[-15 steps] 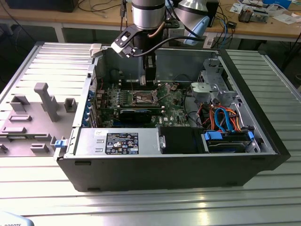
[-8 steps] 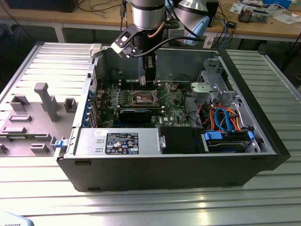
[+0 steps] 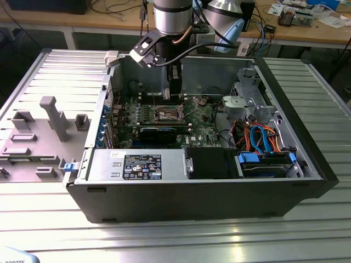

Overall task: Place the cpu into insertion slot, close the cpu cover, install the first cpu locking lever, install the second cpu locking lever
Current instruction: 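Place the cpu into insertion slot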

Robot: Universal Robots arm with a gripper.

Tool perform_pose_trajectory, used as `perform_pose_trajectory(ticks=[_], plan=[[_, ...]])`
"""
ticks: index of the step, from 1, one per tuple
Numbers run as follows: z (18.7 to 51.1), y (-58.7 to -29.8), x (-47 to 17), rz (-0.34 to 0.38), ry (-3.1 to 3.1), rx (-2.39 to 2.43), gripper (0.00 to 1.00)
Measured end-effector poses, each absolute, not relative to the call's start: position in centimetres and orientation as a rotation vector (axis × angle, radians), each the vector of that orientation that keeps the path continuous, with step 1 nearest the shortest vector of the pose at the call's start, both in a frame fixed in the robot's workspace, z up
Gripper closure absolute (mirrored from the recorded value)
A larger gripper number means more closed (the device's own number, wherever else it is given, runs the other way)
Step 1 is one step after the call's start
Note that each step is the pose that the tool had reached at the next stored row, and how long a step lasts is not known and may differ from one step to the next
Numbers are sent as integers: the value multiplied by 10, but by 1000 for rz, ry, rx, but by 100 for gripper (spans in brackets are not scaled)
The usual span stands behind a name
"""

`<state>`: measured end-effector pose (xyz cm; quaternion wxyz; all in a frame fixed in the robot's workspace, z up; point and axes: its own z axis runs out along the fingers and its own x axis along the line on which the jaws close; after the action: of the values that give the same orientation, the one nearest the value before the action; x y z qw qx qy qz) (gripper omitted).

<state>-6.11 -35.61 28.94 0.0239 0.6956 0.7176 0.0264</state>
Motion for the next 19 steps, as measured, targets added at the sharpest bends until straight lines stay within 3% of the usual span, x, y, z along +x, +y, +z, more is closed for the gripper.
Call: perform_pose_trajectory(ticks=[9, 19], plan=[[267, -352, -61, 81, 2214, 2159, 46], [266, -352, -61, 81, 2214, 2159, 46]])
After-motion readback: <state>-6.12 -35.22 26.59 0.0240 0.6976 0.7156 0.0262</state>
